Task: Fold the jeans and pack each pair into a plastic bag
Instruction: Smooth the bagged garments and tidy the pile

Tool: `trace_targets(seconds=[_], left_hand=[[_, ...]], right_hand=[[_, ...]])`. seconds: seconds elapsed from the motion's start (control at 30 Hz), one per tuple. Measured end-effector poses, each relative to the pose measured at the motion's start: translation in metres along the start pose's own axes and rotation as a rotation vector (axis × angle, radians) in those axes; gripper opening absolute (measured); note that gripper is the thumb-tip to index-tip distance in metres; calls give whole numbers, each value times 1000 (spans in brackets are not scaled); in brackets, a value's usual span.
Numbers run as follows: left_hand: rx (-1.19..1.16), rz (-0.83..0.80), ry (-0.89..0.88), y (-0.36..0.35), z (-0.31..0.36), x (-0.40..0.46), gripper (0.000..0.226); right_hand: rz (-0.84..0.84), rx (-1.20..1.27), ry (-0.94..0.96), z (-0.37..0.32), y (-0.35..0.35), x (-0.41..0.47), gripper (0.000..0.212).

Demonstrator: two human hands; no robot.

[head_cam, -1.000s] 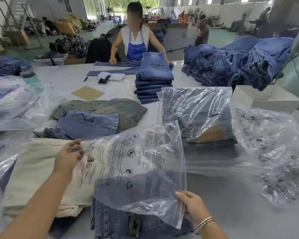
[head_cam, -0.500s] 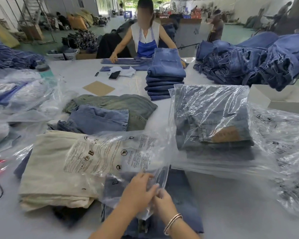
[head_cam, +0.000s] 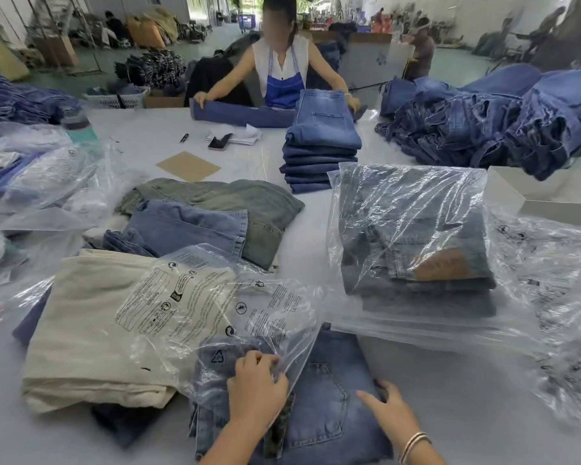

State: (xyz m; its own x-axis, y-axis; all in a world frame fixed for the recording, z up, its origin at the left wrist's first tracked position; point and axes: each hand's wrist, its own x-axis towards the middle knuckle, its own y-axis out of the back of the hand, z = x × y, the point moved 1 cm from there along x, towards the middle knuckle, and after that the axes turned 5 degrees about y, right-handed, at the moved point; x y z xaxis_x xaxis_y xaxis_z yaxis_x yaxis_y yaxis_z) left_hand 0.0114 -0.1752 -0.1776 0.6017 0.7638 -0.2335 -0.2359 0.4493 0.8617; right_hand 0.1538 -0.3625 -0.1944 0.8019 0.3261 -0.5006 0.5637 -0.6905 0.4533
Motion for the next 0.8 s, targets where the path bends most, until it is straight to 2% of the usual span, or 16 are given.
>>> trace_targets(seconds=[0.1,0.17,0.33,0.4,0.47,0.6,0.67,0.73,0.8], left_hand=[[185,-49,-54,-3,1,1,45],[281,-44,-71,-5,0,2,56],[476,9,-105,-8,-5,8,68],[545,-28,-125,-9,-3,8,62],[529,-30,-133,-5,-1,10,44],[241,59,-69,16,-3,21,14],[-15,131,-15,25,-7,26,18],[-337,174,19,33,-6,28,26],[-533,273,-28,46,-3,31,22]], right_hand=[[-101,121,-13,-7,-2,0,35],[-129,101,71,-18,-7,-5,25],[-246,-294,351,-47,-38,-30,37],[-261,-341,385,-56,-49,-39,43],[-268,-357,380,-60,-51,-46,46],[-197,-324,408,-61,-43,-57,50],[-204,-328,445,-60,-43,-66,59],[-326,-447,483,-61,-48,-75,71],[-446,-618,501,-67,-55,-80,78]])
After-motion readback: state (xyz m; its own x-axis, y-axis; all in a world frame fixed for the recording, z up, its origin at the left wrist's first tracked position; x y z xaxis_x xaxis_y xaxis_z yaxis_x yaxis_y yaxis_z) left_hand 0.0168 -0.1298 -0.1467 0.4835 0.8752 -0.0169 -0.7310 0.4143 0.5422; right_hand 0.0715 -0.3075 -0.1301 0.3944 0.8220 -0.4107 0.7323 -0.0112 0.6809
